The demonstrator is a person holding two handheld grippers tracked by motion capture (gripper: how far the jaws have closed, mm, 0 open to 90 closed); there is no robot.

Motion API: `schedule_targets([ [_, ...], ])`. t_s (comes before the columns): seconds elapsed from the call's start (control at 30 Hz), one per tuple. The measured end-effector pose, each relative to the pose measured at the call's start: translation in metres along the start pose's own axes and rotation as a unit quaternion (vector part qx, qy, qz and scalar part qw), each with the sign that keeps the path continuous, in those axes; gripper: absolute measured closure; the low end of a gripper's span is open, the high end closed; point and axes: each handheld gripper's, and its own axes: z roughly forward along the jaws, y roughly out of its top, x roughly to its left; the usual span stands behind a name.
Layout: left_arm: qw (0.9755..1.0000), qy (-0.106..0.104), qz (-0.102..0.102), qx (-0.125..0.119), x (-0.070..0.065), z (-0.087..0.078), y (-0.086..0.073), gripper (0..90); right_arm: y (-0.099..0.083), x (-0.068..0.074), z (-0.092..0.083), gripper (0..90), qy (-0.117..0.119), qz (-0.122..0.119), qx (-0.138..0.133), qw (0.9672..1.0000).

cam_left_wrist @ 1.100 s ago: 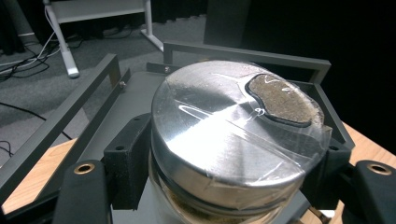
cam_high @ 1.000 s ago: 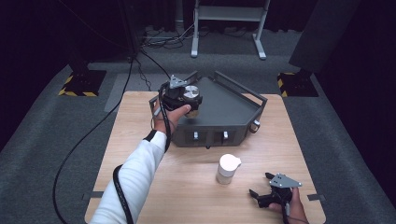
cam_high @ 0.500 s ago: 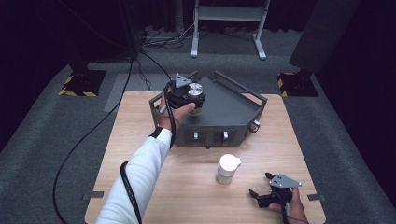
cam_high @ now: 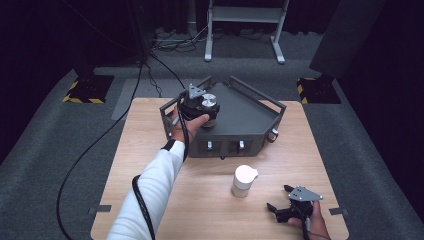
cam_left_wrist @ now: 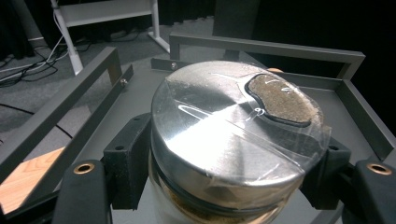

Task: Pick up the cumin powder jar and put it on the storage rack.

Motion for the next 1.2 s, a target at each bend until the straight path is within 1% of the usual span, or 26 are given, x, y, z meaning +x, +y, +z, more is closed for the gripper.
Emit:
schedule_targets([
  [0.17, 1.0000, 0.000, -0.001, 0.001, -0.001, 0.003, -0.006, 30.3, 0.000, 0.000, 0.000, 0.0, 0.000, 0.000, 0.000, 1.0000],
  [0.3, 1.0000, 0.000, 0.002, 0.005, -0.001, 0.005, -0.009, 30.3, 0.000, 0.000, 0.000, 0.0, 0.000, 0.000, 0.000, 1.0000],
  [0.47, 1.0000, -0.002, 0.003, -0.002, -0.002, 0.006, -0.013, 30.3, 0.000, 0.000, 0.000, 0.0, 0.000, 0.000, 0.000, 1.0000],
  [0.6, 1.0000, -0.005, -0.003, -0.005, -0.002, 0.006, -0.016, 30.2, 0.000, 0.000, 0.000, 0.0, 0.000, 0.000, 0.000, 1.0000],
  [0.63, 1.0000, -0.005, -0.002, -0.004, -0.002, 0.007, -0.015, 30.0, 0.000, 0.000, 0.000, 0.0, 0.000, 0.000, 0.000, 1.0000],
  [0.8, 0.9999, -0.005, -0.002, -0.015, -0.001, 0.004, -0.014, 18.5, 0.000, 0.000, 0.000, 0.0, 0.000, -0.001, 0.000, 1.0000],
  [0.87, 0.9998, -0.009, -0.006, -0.017, 0.001, 0.002, -0.011, 12.3, 0.000, 0.000, 0.000, 0.0, 0.001, 0.000, 0.000, 1.0000],
  [0.9, 0.9998, -0.007, -0.003, -0.019, 0.001, 0.000, -0.010, 9.9, 0.000, 0.000, 0.000, 0.0, 0.001, -0.001, 0.000, 1.0000],
  [0.93, 0.9998, -0.005, 0.001, -0.020, 0.000, -0.002, -0.009, 8.9, 0.000, 0.000, 0.000, 0.0, 0.001, -0.001, 0.000, 1.0000],
  [1.0, 0.9997, -0.009, 0.004, -0.022, 0.002, -0.006, -0.007, 6.3, 0.000, 0.000, 0.000, 0.0, 0.001, -0.001, 0.000, 1.0000],
  [1.07, 0.9996, -0.004, 0.010, -0.025, 0.001, -0.011, -0.005, 5.2, 0.000, 0.000, 0.000, 0.0, 0.001, -0.001, 0.000, 1.0000],
  [1.17, 0.9993, -0.007, 0.012, -0.034, 0.004, -0.021, -0.005, 3.5, 0.000, 0.000, 0.000, 0.0, 0.001, -0.001, 0.000, 1.0000],
  [1.2, 0.9991, -0.012, 0.018, -0.036, 0.006, -0.025, -0.005, 3.4, 0.000, 0.000, 0.000, 0.0, 0.001, -0.001, 0.000, 1.0000],
])
